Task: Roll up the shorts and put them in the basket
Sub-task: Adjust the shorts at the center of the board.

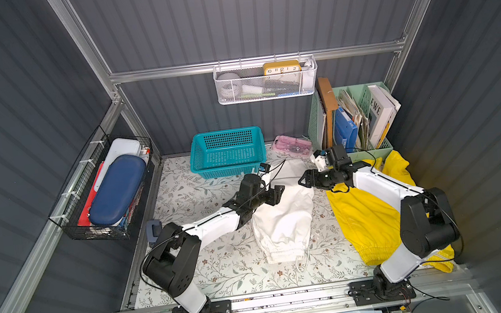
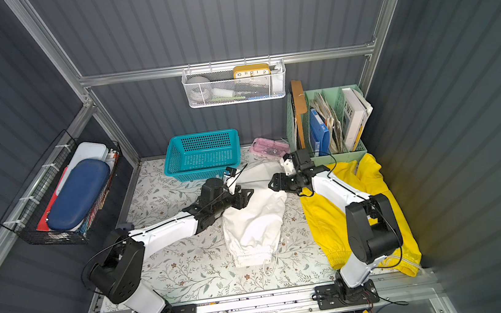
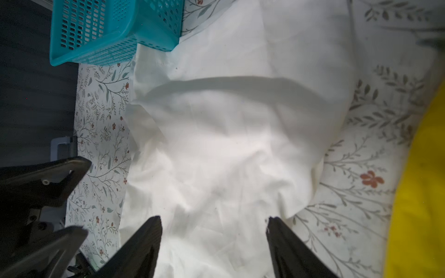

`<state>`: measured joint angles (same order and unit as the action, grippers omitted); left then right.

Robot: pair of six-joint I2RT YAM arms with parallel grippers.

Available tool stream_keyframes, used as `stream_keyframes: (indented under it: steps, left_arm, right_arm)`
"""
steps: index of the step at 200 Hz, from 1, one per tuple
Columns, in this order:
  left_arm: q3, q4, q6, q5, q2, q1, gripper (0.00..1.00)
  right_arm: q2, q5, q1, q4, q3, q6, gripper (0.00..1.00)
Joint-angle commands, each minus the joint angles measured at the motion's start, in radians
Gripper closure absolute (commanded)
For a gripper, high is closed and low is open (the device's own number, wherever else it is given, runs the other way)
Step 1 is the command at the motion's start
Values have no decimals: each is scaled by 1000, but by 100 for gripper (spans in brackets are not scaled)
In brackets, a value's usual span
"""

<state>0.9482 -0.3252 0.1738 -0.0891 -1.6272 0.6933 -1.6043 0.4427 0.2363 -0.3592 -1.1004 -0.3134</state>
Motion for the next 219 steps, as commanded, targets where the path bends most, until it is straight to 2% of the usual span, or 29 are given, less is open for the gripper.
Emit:
stream_keyframes:
  steps: [1,25,40,49,72,100,155,219]
  left_arm:
    - [-68,40,7,-87,57,7,25]
    - [-148,66,60,-124,125,33,28]
    - [-204,67,97,-131,165,67,36]
    - [-231,74,112,-120,192,95,44]
    - [-280,102,150,-91,230,155,72]
    - [-341,118,199,-70,259,167,100]
    - [-457,110,251,-33,299,168,100]
    - [-493,167,312,-10,248,168,100]
  right_arm:
    - [68,12,25,-33,99,-22,21]
    - [153,-14,76,-68,196,-34,15]
    - [207,-28,111,-88,248,-52,14]
    - [246,-36,128,-85,286,-77,14]
    - [335,-18,164,-50,389,-166,13]
    - [421,-12,217,-10,501,-262,12]
    - [476,6,322,148,654,-446,10]
    - [444,61,366,293,712,-548,7]
